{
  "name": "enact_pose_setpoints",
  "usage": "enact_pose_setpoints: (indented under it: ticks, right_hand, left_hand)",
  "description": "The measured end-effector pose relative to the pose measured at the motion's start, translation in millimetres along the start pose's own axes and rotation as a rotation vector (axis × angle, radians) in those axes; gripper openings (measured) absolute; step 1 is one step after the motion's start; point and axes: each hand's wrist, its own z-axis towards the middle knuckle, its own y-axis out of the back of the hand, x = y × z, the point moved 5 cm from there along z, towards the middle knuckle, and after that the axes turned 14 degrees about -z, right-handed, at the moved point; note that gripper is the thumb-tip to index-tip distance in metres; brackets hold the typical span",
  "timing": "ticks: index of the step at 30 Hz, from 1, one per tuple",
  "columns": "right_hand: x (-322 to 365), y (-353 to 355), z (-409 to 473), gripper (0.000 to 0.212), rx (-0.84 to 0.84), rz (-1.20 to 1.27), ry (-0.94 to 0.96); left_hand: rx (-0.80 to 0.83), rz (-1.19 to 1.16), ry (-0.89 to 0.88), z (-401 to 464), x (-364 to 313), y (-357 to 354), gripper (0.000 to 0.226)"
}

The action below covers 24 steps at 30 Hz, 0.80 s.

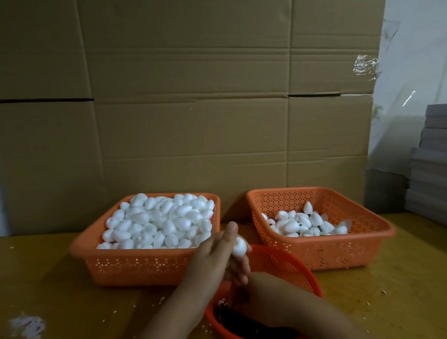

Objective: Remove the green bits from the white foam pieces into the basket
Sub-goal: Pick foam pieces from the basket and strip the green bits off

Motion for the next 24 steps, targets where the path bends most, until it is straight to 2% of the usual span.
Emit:
enact_pose_setpoints:
  ticks: [10,15,19,22,24]
  right_hand:
    - [-2,0,1,0.028,0.015,0.027,-0.013]
    - [-4,-2,3,0.026,0.023,0.031,-0.023]
    - [-5,-2,4,0.027,0.014,0.033,-0.03]
    - [-5,-3,4,0.028,0.011,0.022,-0.031]
    - [-5,-3,4,0.028,0.01,0.019,-0.03]
  left_hand:
    - [-0.023,-0.136,0.009,5,-2,5,0.047]
    - [-0.029,-0.231,0.01,5,-1,12,0.025]
    - [-0.031,-0.2,-0.02,2,0,12,0.027]
    - [-0.053,-0.203,-0.005,3,2,12,0.044]
    - [-0.073,-0.159,0.005,3,4,12,0.035]
